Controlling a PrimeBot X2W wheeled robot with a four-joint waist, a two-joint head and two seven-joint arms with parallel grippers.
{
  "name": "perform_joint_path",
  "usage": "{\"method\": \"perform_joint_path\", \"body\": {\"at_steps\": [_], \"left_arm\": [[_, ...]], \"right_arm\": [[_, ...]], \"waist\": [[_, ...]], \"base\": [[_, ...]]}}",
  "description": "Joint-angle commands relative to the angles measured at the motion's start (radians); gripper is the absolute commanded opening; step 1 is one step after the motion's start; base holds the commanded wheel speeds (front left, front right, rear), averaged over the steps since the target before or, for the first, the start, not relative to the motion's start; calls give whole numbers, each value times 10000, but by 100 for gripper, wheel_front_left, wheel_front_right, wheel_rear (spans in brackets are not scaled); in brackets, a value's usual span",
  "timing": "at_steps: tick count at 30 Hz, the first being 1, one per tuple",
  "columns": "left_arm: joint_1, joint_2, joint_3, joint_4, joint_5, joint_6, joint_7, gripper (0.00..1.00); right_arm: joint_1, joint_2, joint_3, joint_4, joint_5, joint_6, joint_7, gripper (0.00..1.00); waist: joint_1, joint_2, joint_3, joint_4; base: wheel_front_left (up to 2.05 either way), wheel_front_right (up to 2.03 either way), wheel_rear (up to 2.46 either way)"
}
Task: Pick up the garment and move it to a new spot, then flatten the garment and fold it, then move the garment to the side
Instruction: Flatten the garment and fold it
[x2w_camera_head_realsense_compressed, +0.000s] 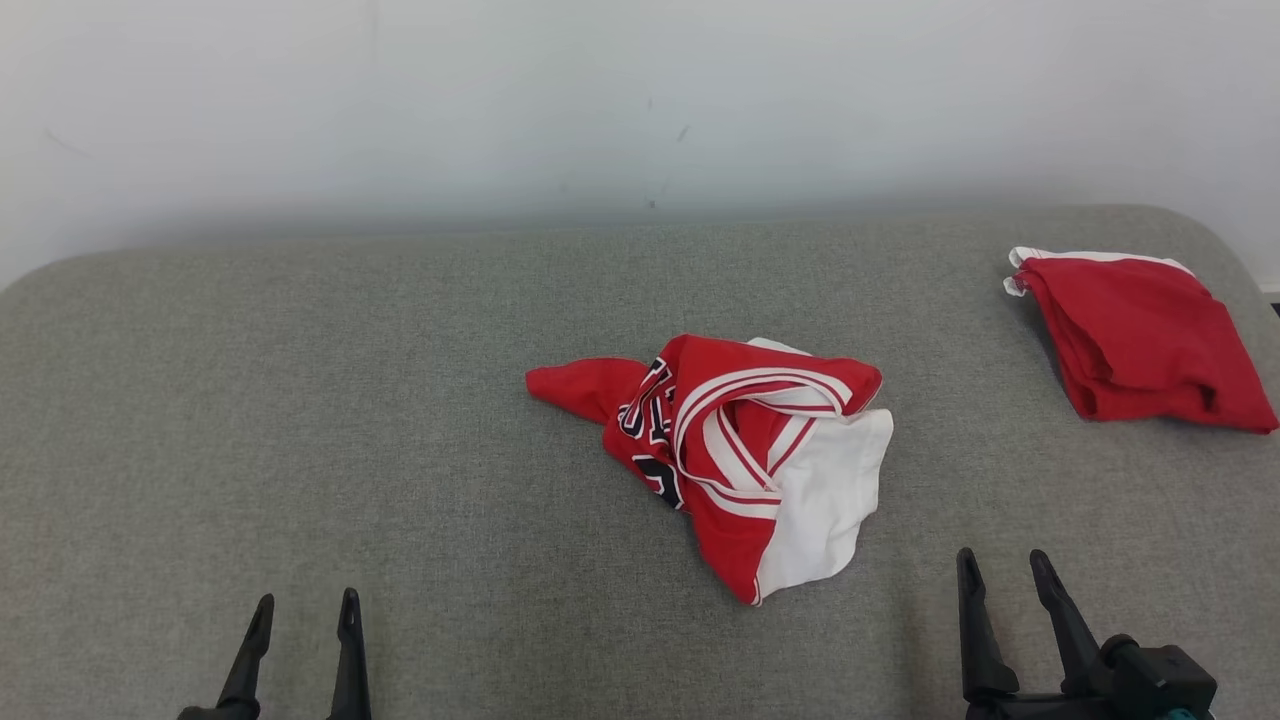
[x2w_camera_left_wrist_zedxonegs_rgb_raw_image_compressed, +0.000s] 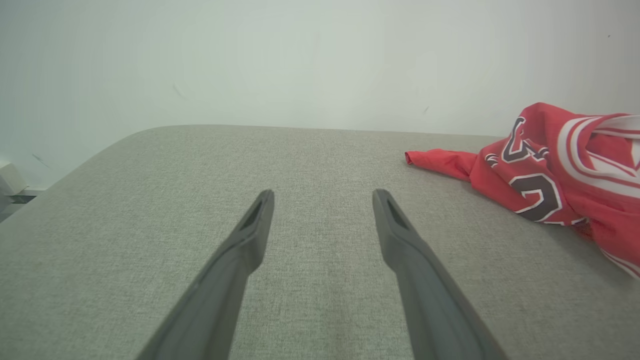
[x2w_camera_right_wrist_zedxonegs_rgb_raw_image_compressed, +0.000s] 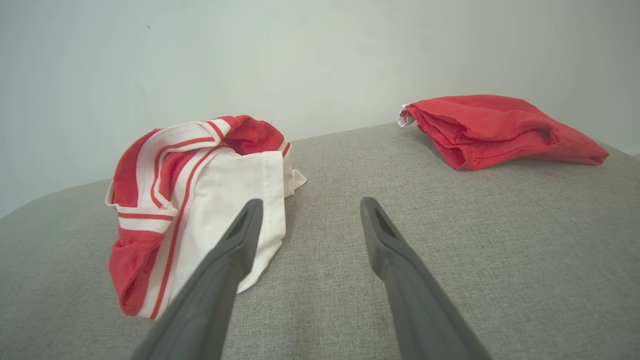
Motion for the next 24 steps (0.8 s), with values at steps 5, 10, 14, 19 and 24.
{"method": "perform_joint_path", "body": {"at_steps": [5,10,14,19,24], "left_arm": [[91,-21,-58,-35,13,0,-39,100],[-135,-23,-518,-134,-89,-19,-39,100],[-542,-24,-1324,-66,-108,-57,-39,100],[-1438,-19,-2765,221,-119,-117,-39,100],[-2382,-10,-4171,815,-293,-108,-37,100]], "right_arm": [[151,4,61,69,-57,-19,-46,100],[79,4,58,56,-31,-20,-46,100],[-43,4,74,77,5,-19,-46,100],[-277,4,149,98,105,-19,-46,100],[-425,2,172,123,257,-19,-44,100]], "waist": [[0,-1,-83,-40],[0,-1,-30,-81],[0,-1,92,-151],[0,-1,308,-460],[0,-1,552,-1007]], "base": [[0,0,0],[0,0,0],[0,0,0],[0,0,0],[0,0,0]]}}
